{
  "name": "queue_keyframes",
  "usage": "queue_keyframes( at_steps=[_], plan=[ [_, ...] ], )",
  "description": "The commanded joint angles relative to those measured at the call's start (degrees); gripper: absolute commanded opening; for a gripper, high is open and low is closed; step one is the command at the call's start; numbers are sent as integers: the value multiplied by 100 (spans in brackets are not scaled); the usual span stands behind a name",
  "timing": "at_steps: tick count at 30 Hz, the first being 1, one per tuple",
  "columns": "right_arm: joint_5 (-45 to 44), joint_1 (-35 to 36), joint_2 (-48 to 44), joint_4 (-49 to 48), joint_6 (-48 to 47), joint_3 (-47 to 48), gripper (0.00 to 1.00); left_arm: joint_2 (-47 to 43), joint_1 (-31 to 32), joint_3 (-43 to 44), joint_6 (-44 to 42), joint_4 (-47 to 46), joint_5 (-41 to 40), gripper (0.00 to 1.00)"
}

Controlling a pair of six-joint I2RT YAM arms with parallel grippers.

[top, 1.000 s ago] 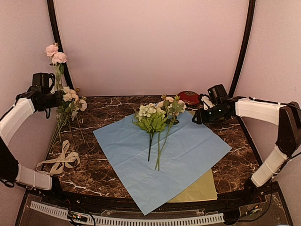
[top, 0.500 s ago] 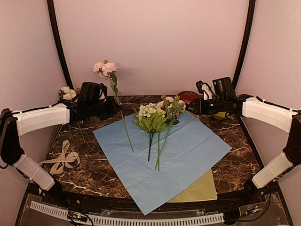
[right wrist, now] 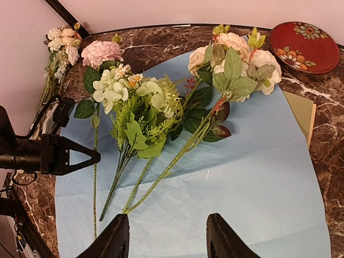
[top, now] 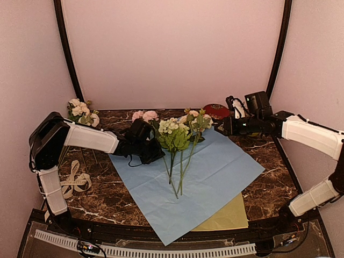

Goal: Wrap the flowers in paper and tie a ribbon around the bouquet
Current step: Place the fake flower on the flattened wrapping paper, then pick up the fake flower from the corner of the board.

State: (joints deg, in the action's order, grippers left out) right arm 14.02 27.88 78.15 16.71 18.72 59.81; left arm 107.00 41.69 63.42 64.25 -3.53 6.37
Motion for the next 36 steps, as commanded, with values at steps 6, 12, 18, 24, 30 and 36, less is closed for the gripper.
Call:
queue_keyframes(
  at_steps=[6, 12, 18, 24, 30, 36],
  plan=[
    [-160, 94, -174, -40, 18, -79, 49, 159, 137, 213, 242, -86, -93, 0],
    [-184, 99, -179, -37, -14, -69, 50, 119, 138, 339, -37, 301, -131, 28],
    [-171, 112, -166, -20, -25, -66, 50, -201, 137, 356, -362, 845, -635, 40],
    [-155, 120, -118, -41, -44, -32, 50, -713, 138, 418, -831, 1348, -1278, 59],
    [-186, 126, -98, -23, -120, -55, 50, -1620, -965, 548, -1974, 2337, -1613, 83],
    [-300, 130, -51, 27, -262, -89, 51, -2365, -3014, 456, -3629, 3130, -1620, 87]
  ],
)
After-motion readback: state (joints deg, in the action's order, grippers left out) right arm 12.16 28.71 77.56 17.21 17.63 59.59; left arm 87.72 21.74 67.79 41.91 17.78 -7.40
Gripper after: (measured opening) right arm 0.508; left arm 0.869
